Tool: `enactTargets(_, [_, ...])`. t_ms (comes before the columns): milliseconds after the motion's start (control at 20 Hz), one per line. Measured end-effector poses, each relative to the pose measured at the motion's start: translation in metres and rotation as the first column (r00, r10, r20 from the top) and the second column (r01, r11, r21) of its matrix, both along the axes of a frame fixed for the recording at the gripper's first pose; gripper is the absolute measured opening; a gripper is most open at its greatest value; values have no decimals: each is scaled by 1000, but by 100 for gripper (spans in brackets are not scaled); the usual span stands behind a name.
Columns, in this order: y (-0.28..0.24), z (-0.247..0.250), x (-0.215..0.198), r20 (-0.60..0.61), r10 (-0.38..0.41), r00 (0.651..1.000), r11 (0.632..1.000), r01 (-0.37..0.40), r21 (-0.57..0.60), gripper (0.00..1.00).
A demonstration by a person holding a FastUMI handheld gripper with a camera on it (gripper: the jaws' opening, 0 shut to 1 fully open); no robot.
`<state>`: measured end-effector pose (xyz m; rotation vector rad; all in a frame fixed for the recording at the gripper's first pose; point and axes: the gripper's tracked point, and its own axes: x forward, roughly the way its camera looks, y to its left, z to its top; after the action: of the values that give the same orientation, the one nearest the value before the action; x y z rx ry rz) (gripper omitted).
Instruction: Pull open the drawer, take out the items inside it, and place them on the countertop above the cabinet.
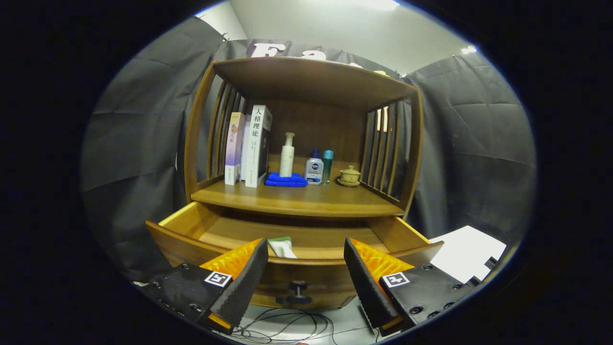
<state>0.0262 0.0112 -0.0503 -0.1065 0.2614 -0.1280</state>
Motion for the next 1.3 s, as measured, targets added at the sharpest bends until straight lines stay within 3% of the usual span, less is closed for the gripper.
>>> enactTargets(200, [15, 3, 40, -67, 29, 997, 999, -28, 17, 98])
enactTargets(450, [9, -17, 78, -209, -18, 978, 1000, 19, 4, 98])
enactTargets(750, [-1, -60, 113, -406, -44, 913, 999, 36, -29, 98])
enactTargets(950, [-4, -87, 125, -530, -45, 847, 999, 32, -34, 98])
enactTargets(1300, [0, -120, 125, -654, 12, 756, 997, 37, 61, 98])
